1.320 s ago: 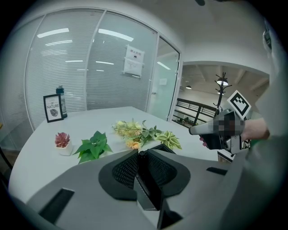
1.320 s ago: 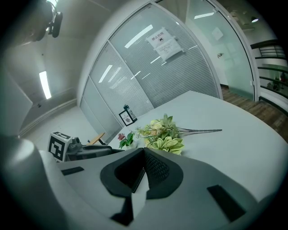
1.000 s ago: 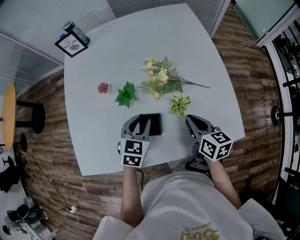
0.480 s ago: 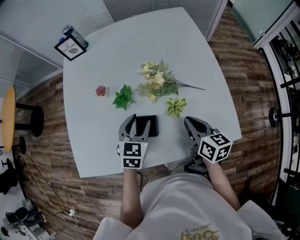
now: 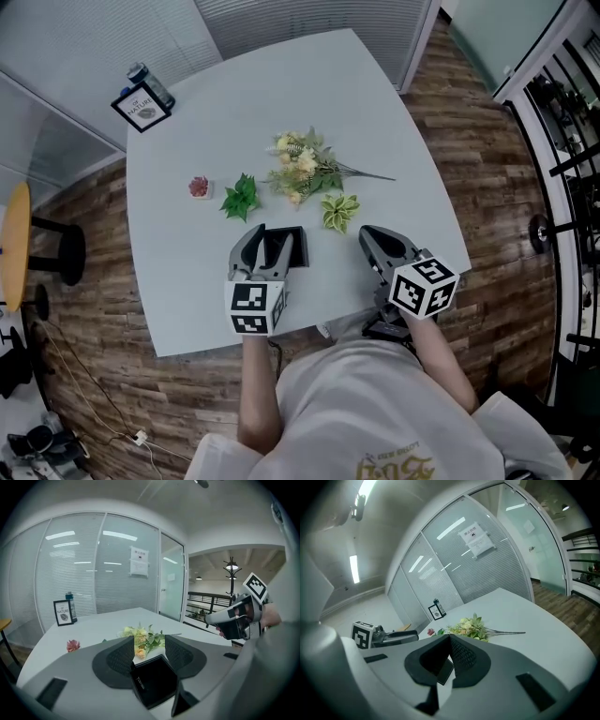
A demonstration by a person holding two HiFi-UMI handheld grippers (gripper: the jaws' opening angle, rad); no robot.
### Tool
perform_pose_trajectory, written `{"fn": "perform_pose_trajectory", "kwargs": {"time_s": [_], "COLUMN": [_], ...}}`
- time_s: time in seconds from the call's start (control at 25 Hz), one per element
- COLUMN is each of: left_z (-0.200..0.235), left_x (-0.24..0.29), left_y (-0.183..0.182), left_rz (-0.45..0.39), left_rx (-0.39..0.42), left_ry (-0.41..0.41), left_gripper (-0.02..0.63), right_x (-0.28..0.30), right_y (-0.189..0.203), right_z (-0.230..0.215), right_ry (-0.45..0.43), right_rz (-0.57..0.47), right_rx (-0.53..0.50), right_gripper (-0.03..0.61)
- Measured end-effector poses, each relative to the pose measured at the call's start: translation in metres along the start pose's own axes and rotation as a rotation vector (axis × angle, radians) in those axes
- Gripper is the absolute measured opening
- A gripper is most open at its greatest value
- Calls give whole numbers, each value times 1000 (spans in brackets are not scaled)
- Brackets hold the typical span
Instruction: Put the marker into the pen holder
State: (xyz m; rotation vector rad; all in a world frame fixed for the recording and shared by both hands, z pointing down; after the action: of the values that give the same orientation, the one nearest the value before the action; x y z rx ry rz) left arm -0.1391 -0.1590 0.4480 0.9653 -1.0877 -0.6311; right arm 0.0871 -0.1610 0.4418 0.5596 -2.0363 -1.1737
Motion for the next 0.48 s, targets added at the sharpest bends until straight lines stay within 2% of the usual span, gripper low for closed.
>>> {"fn": "perform_pose_trajectory", "kwargs": {"time_s": [0.12,0.28,0.32,0.48], "left_z": [-8,-21,-24,-27], "left_x": [-11,-27,-31,-44], "left_y": [-10,-22,-24,-25], "left_rz": [-38,-83,-89,-97], "left_rx": [-15,-46,-49,-98], "left_ry": [37,83,88,82], "left_gripper": [191,48,29,14], "right_x": [-9,-23,-26,-35], "right_y": [-10,-27,-30,-36], "right_z": [8,17,19,26], "right_ry": [-5,-12,-12,-10], "right_rz": [-30,-80,-91,-113], "right_rx": [-9,-39,-46,-65], "right_gripper": [17,17,16,16]}}
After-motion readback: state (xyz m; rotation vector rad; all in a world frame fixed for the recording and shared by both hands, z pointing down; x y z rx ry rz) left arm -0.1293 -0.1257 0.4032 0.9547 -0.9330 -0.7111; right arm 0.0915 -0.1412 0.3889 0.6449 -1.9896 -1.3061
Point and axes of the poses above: the fingertips, and each gripper's own axes: x forward along the fingers, z to its left, y out of its underside, the point moved 6 cm from there along -x, backward along the fingers, and after that the axes turned 9 degrees about -x, right-handed, at the moved point
